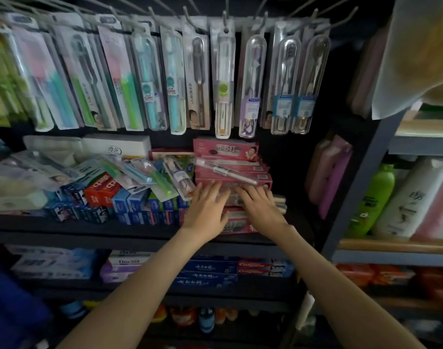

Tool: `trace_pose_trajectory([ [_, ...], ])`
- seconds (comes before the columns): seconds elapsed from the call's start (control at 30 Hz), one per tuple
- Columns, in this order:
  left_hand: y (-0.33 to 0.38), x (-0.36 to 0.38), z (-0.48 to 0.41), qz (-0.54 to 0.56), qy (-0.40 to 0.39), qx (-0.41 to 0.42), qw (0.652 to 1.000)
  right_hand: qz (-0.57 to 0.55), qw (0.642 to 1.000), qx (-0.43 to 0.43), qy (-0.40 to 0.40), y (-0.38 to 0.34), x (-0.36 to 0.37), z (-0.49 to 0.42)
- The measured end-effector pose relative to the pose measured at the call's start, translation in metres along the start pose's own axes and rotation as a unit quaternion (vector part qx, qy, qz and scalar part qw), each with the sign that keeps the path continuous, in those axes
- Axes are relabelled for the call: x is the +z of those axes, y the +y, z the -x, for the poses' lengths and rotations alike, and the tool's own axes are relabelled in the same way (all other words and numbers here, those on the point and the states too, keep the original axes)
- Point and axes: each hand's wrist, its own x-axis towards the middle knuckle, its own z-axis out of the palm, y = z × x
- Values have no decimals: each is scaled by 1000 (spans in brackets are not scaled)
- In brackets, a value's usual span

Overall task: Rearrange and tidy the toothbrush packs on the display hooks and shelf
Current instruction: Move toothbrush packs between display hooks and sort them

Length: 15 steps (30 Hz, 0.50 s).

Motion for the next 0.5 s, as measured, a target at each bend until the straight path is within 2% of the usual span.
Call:
trace_pose_trajectory([
  [0.27, 0, 6, -6, -16, 38, 17, 999, -46, 994, 4, 95, -1, 0, 2],
  [0.5, -12, -8, -5, -17, 144, 24, 989, -77, 988, 13, 130, -20, -17, -16],
])
